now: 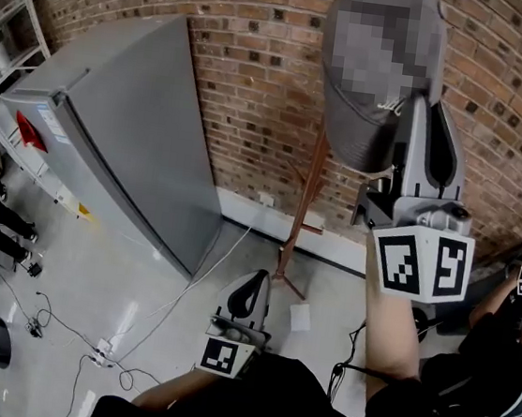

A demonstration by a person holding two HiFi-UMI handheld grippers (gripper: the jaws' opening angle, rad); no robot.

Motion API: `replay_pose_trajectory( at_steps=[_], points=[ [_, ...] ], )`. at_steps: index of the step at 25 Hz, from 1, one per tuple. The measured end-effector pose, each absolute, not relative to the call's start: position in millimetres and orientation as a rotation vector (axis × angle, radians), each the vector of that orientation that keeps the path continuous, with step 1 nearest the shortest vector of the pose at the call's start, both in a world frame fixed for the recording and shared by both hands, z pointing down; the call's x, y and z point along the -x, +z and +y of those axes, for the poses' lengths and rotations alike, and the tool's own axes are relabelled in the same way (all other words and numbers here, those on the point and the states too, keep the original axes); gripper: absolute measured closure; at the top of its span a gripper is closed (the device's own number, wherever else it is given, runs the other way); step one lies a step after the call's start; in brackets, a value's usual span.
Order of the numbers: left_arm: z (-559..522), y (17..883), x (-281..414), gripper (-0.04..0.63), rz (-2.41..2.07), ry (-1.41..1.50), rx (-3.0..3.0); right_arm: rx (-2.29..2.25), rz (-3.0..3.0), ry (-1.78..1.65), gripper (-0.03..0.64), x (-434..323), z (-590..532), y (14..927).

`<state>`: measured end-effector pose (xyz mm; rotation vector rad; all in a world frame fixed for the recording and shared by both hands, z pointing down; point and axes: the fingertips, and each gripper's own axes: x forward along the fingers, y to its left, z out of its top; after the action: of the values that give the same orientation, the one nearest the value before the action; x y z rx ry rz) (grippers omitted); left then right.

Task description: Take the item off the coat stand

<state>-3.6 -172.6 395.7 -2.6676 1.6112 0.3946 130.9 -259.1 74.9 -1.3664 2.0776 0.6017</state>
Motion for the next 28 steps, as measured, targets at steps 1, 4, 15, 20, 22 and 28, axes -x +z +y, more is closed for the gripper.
replay_pose_trajectory(
  at_steps=[1,4,15,20,22,28],
  points=[
    [-172.2,395.5,2.6,0.578,1.608,0.393,2.668,1.366,2.081,0.598,0.560,-131.5,-258.4,76.8],
    [-171.5,395.0,0.0,0.578,1.600,0.392,2.673,1.379,2.090,0.609,0.560,-131.6,-256.4,83.2],
    [-161.9,405.7,-19.1,0.578,1.550,0.368,2.733,1.385,2.091,0.587,0.560,-134.3,-240.6,103.0],
    [-158.6,405.0,-20.2,0.578,1.524,0.371,2.746,1.413,2.092,0.575,0.560,-135.3,-235.6,111.6],
    [-157.8,405.5,-20.5,0.578,1.517,0.370,2.754,1.423,2.088,0.565,0.560,-136.5,-234.0,113.7],
    [-155.4,394.5,-29.6,0.578,1.444,0.417,2.752,1.461,2.090,0.584,0.560,-141.0,-226.7,120.5]
  ],
)
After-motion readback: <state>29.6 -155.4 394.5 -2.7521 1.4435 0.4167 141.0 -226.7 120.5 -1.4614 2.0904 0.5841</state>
